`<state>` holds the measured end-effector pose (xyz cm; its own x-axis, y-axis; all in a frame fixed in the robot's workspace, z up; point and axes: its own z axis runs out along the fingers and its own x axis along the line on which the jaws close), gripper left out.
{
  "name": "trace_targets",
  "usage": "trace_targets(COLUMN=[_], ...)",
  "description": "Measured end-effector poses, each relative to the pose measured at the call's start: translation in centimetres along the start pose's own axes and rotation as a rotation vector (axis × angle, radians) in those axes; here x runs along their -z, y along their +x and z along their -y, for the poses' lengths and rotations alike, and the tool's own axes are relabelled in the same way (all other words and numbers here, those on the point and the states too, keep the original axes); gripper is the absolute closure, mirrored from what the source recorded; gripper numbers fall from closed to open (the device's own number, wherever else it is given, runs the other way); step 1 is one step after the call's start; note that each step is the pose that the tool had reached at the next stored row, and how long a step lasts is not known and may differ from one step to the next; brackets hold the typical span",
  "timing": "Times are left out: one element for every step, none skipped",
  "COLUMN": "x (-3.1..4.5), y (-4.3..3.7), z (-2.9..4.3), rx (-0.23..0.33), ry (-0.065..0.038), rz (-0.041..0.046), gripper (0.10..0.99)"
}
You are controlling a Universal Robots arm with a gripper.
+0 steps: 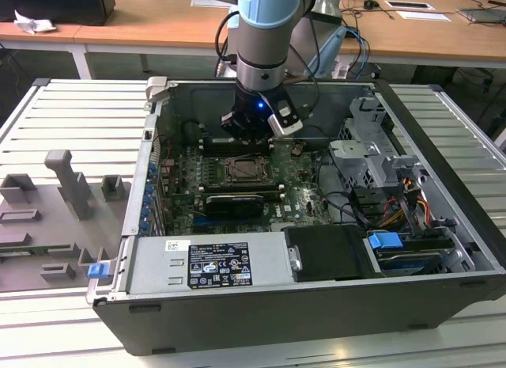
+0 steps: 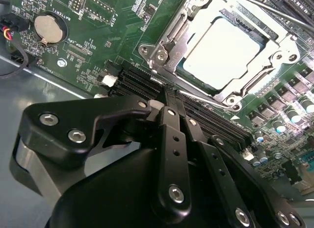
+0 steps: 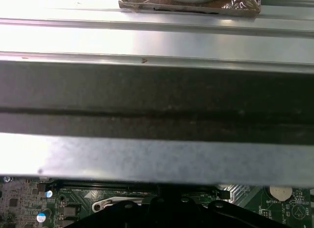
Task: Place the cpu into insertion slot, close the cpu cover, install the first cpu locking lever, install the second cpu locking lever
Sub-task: 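Install the first cpu locking lever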
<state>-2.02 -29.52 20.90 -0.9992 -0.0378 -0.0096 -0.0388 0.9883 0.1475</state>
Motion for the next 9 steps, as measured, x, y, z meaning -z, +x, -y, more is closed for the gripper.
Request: trace_targets(x=[-0.04, -0.09, -0.16, -0.24, -0.26, -0.27, -0.28, -0.29, -0.29], y=[0.0, -0.03, -0.07, -0.13, -0.14, -0.17, -0.18, -0.19, -0.19], z=[0.01, 0.02, 0.03, 0.04, 0.05, 0.06, 0.06, 0.06, 0.06], rx=[0.0, 0.0, 0.0, 0.0, 0.0, 0.0, 0.0, 0.0, 0.0], ry=[0.001, 0.002, 0.003, 0.004, 0.005, 0.005, 0.006, 0.005, 0.005], rz=[-0.0001, -0.0002, -0.0002, -0.0002, -0.0003, -0.0005, -0.0004, -0.0003, -0.0003], gripper=[0.98, 0.98, 0.98, 0.98, 0.98, 0.98, 0.98, 0.98, 0.98])
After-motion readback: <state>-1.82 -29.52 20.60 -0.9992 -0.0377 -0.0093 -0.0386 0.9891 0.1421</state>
